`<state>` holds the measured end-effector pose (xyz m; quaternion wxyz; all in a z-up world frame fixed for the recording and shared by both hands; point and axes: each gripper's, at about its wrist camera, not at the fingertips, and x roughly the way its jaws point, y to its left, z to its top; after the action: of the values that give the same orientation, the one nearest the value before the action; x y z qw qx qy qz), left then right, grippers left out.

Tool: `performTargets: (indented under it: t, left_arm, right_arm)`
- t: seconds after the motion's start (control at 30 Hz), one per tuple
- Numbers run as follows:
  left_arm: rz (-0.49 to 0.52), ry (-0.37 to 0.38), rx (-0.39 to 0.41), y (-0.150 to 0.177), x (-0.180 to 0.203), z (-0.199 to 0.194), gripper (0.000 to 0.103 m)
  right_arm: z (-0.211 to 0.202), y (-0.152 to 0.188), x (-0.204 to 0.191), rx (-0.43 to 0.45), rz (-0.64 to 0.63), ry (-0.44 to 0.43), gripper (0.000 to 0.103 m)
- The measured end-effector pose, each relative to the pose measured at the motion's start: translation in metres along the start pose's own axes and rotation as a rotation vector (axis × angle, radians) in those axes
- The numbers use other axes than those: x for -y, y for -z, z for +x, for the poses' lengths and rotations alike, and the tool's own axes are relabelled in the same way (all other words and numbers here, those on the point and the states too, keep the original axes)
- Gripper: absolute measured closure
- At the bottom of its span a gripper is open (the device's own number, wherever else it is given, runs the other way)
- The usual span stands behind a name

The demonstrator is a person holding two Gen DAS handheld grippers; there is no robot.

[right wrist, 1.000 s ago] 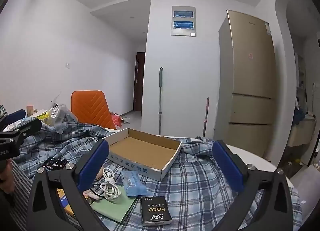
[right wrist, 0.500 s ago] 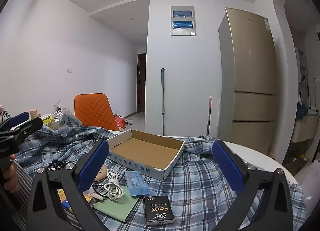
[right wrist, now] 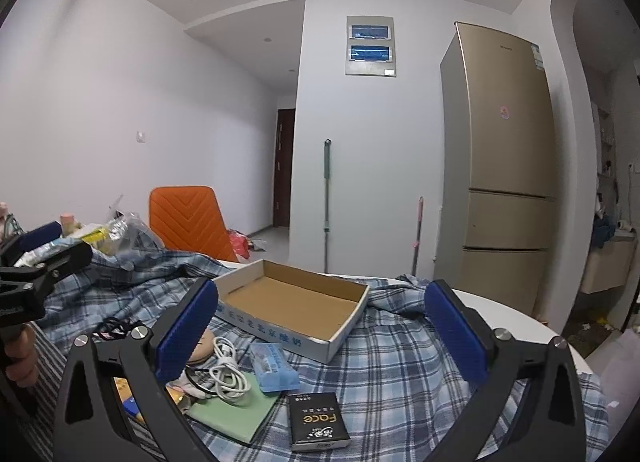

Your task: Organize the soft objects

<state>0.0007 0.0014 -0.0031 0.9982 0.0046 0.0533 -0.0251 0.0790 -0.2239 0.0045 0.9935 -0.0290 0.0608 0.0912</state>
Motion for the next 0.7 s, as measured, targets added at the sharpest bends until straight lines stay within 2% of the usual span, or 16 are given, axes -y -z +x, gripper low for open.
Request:
performTargets:
  t: [0.23, 0.7]
  left_arm:
    - [0.003, -0.004, -0.002, 0.0013, 0.0022, 0.0024, 0.0]
    - [0.016, 0.021, 0.017, 0.0015, 0.0033, -0.0027, 0.0]
  right_arm:
    - [-0.0074, 0.0005, -0.0031, 0.035, -0.018, -0.011, 0.0]
    - [-0.0095, 0.0008, -0.0032, 0.046, -0.017, -0.023, 0.0]
